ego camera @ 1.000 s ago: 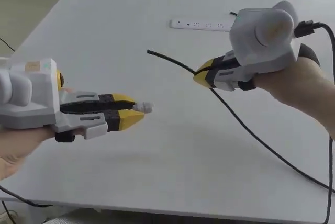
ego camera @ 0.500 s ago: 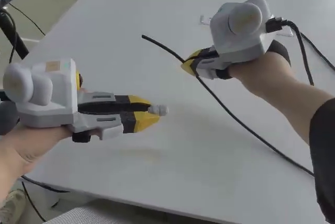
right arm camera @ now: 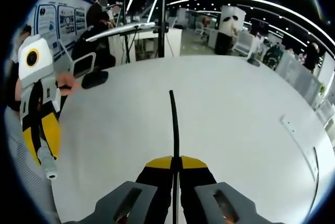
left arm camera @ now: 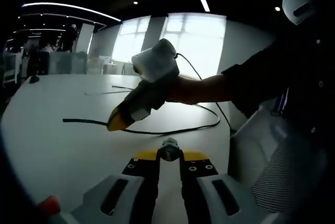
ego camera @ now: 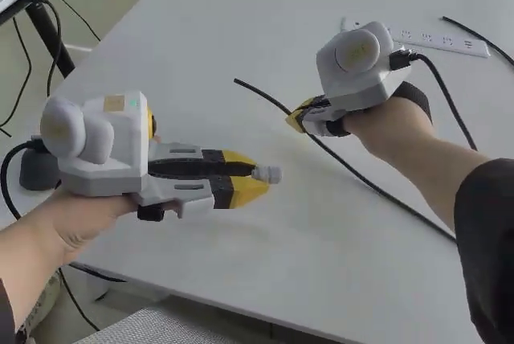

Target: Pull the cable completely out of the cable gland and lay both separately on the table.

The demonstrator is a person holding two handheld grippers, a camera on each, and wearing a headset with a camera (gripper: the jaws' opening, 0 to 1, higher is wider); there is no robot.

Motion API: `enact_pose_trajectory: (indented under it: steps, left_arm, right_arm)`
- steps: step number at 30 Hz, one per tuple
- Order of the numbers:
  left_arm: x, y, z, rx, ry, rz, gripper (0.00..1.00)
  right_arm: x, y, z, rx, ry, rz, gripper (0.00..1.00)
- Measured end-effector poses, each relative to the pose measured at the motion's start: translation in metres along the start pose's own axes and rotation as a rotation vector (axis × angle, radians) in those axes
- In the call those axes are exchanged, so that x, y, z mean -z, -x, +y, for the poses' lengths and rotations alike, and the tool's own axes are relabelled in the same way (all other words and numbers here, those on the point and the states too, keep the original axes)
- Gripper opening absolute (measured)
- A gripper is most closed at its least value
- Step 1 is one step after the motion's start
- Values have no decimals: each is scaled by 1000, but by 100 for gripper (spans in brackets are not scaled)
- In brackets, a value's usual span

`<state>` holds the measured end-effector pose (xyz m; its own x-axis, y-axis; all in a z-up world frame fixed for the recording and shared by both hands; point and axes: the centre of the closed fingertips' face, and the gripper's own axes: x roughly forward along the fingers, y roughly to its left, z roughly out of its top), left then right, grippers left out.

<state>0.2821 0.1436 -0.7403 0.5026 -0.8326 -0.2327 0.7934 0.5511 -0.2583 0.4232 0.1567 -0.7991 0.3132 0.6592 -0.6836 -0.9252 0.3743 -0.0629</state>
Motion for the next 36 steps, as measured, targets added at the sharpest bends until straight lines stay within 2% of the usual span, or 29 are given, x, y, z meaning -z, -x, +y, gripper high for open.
enact_pose_trajectory:
  steps: [6, 8, 9, 13, 18, 22, 25, 30, 33, 36]
  left_arm:
    - [10, -3, -1, 4, 13, 12, 15]
    - [11, -3, 0, 0, 3, 2, 15]
    - [11, -3, 1, -2, 20, -4, 15]
    - [17, -5, 3, -4, 13, 7, 15]
    - [23, -7, 9, -17, 34, 1, 15]
    - [31, -9, 13, -25, 38, 12, 15]
    - [34, -10, 15, -30, 44, 12, 15]
    - [39, -14, 17, -34, 49, 19, 15]
    - [40, -16, 18, -36, 48, 19, 15]
    - [43, -18, 21, -45, 48, 24, 15]
  right_arm:
    - [7, -9, -1, -6, -27, 21, 0]
    - [8, -10, 0, -4, -32, 25, 0]
    - [9, -11, 0, -2, -31, 27, 0]
    - [11, -12, 2, 0, -23, 35, 0]
    - [15, -15, 3, 3, 0, 41, 0]
    - [17, -19, 2, 5, 21, 50, 0]
    - [18, -19, 6, -15, -11, 47, 0]
    - [17, -20, 2, -15, -16, 41, 5]
    - [17, -23, 1, -24, -50, 38, 15]
    - [20, -20, 3, -21, -39, 34, 17]
